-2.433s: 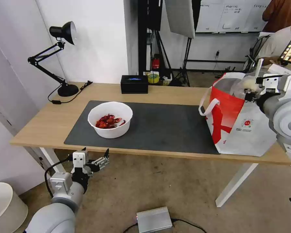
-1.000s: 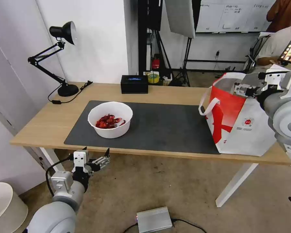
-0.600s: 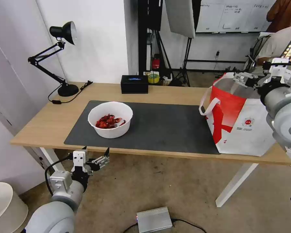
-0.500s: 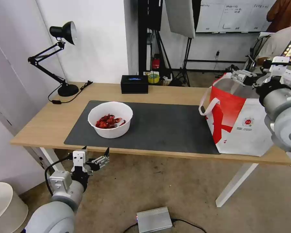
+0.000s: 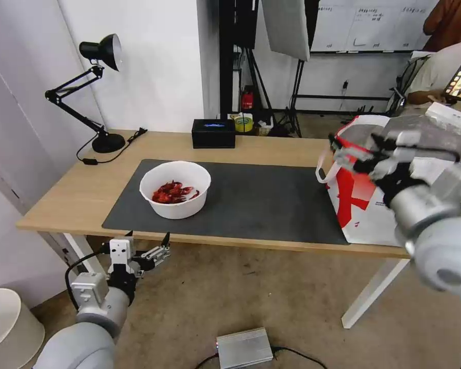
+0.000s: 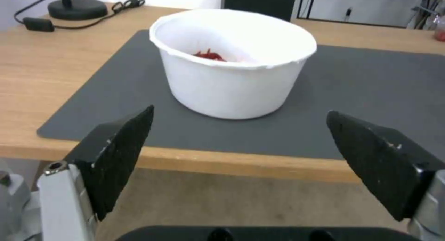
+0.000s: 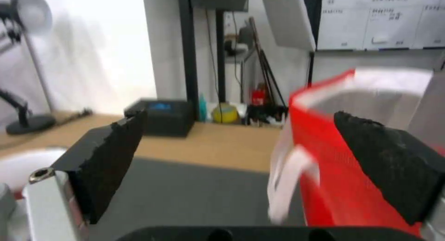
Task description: Pick up the trash from the table and place it into the takeout bag.
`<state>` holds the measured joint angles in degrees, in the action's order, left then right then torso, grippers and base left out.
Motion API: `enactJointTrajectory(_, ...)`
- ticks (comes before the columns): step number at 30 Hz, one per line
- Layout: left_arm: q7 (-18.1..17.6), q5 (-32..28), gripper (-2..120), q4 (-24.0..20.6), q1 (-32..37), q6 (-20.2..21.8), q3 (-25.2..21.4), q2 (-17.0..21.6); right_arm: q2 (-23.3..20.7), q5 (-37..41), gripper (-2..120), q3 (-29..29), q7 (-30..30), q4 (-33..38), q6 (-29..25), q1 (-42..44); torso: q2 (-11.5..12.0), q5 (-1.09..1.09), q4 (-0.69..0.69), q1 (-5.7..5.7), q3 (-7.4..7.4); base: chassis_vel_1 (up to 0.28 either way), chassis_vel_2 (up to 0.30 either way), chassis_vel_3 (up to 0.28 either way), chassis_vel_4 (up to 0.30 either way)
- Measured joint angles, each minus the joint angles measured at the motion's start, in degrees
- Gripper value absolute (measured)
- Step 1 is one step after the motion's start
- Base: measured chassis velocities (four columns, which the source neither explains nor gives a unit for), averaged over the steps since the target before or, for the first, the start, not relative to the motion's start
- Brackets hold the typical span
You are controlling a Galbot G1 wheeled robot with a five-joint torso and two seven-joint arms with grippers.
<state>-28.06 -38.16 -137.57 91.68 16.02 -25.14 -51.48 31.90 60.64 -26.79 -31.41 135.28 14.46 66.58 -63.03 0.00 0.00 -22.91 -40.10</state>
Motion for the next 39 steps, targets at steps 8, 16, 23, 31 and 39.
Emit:
enactJointTrajectory(8, -0.06, -0.32, 100, 0.6, -0.3, -0.27, -0.55, 0.93, 3.38, -10.66, 100, -1.11, 2.16, 1.17, -0.61, 12.33, 0.0, 0.0, 0.0, 0.0, 0.0, 0.0, 0.0, 0.0, 0.0)
enactJointTrajectory(16, -0.13, -1.56, 100, 2.48, -2.1, -0.26, -0.22, 2.03, 4.13, -16.72, 100, -0.72, 3.36, 0.17, -2.33, 20.17, 0.0, 0.01, -0.01, 0.0, 0.0, 0.0, 0.0, 0.0, 0.0)
enactJointTrajectory(23, 0.04, -2.3, 100, 3.64, -2.93, -0.22, 0.03, 2.37, 2.53, -20.49, 100, 1.47, 1.01, -0.19, -2.47, 24.83, 0.0, 0.0, 0.0, -0.01, -0.01, 0.0, 0.0, 0.0, 0.0)
enactJointTrajectory(31, 0.07, -2.23, 100, 2.88, -2.45, -0.18, -0.17, 2.01, 4.78, -22.51, 100, 1.68, -1.76, 0.61, -2.24, 29.18, 0.0, 0.01, 0.0, 0.0, 0.0, 0.0, 0.0, 0.0, 0.0)
enactJointTrajectory(39, 0.11, -2.16, 100, 3.19, -2.64, -0.16, 0.02, 1.92, 6.18, -22.94, 100, 2.18, -5.21, 1.54, -0.56, 32.19, 0.0, 0.0, 0.0, -0.01, 0.0, 0.0, 0.0, 0.0, 0.0)
